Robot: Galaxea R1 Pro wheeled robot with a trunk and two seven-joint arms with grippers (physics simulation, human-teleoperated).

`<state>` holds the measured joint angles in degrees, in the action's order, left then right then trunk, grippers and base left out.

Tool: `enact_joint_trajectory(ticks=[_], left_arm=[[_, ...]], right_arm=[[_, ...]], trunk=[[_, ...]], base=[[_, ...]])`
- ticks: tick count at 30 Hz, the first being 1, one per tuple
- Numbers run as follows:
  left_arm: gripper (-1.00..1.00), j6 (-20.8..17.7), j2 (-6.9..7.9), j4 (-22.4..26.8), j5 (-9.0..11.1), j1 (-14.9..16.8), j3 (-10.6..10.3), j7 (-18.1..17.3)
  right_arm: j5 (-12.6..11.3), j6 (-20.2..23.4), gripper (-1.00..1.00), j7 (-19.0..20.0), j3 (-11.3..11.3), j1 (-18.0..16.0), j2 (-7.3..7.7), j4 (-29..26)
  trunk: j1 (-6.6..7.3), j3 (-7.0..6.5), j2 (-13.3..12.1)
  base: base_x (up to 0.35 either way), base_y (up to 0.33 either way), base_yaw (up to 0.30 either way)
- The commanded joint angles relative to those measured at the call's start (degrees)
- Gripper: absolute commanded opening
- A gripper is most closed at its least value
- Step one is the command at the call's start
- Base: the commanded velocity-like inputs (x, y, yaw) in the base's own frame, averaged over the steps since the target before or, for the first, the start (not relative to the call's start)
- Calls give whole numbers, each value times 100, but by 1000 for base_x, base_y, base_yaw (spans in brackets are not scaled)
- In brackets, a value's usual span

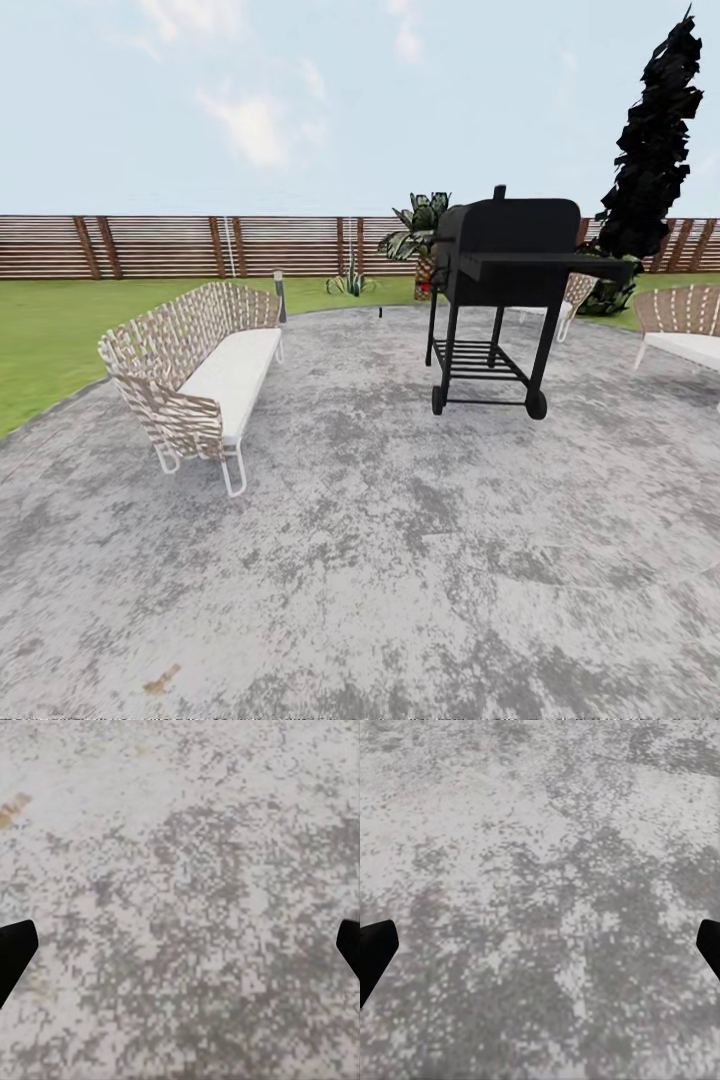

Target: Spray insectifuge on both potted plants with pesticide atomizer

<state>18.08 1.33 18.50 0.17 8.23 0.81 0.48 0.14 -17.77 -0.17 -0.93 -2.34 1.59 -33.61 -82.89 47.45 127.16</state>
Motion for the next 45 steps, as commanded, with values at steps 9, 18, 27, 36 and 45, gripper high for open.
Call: enact_joint_trajectory(ticks=[9, 18, 27, 36, 45], left_arm=[[100, 20, -1, -4, 1, 3, 7, 5], [100, 20, -5, -4, -6, 2, -6, 5], [100, 20, 7, -4, 3, -5, 6, 5], [100, 20, 8, -4, -3, -4, 6, 2], [100, 20, 8, -4, -8, 1, 6, -4]], right_arm=[[4, -19, 100, -5, -3, -3, 0, 3], [4, -19, 100, 0, 5, -3, 0, 3], [20, -39, 100, 8, 10, -3, 0, 293], [22, -45, 100, 9, 16, -3, 0, 501], [18, -44, 100, 8, 14, -3, 0, 506]], trunk=[[-197, 168, 364], [-263, 222, 485], [-263, 222, 485], [-263, 222, 485], [-263, 222, 485]], base=[[0, 0, 0], [0, 0, 0], [138, 0, 0], [331, 0, 0], [338, 0, 0]])
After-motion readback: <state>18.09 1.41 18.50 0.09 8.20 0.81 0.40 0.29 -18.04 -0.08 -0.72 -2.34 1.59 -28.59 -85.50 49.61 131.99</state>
